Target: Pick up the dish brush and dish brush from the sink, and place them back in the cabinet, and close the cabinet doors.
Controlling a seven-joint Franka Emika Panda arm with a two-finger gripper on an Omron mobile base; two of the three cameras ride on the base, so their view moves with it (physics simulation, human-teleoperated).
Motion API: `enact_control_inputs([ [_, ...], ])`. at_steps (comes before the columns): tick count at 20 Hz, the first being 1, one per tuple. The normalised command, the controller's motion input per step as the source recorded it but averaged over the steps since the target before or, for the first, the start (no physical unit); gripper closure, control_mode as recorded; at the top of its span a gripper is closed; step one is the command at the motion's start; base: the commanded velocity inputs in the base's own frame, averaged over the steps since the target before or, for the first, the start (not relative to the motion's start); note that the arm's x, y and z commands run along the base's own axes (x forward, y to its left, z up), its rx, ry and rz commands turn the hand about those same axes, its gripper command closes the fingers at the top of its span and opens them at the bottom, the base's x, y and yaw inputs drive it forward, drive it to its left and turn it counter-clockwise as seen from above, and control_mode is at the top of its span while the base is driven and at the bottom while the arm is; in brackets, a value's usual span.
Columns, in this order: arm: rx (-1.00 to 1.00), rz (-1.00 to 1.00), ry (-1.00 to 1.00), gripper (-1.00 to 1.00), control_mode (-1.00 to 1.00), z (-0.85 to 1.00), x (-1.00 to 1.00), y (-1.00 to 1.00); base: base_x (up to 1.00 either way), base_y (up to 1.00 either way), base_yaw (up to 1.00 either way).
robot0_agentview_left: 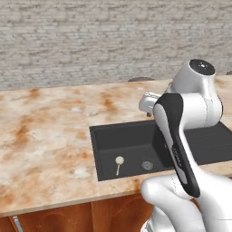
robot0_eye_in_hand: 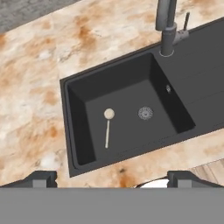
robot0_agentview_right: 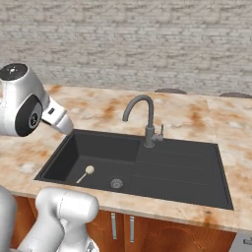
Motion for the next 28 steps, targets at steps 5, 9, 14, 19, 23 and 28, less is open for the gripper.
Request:
enact_control_inputs([
  [5,0.02,0.00,0.06,-1.00,-1.00,-0.39,0.30,0.02,0.00,0.00,0.00],
  [9,0.00,0.00,0.03,-1.00,-1.00,-0.42,0.29,0.08,0.00,0.00,0.00],
  [14,0.00,0.00,0.00,-1.00,-1.00,-0.45,0.21,0.09,0.00,0.00,0.00],
  [19,0.00,0.00,0.00,-1.00,-1.00,-0.46,0.18,0.14,0.00,0.00,0.00],
  [23,0.00,0.00,0.00,-1.00,-1.00,-0.49,0.18,0.11,0.00,0.00,0.00],
  [28,0.00,0.00,0.00,-1.00,-1.00,-0.45,0.24,0.14,0.00,0.00,0.00],
])
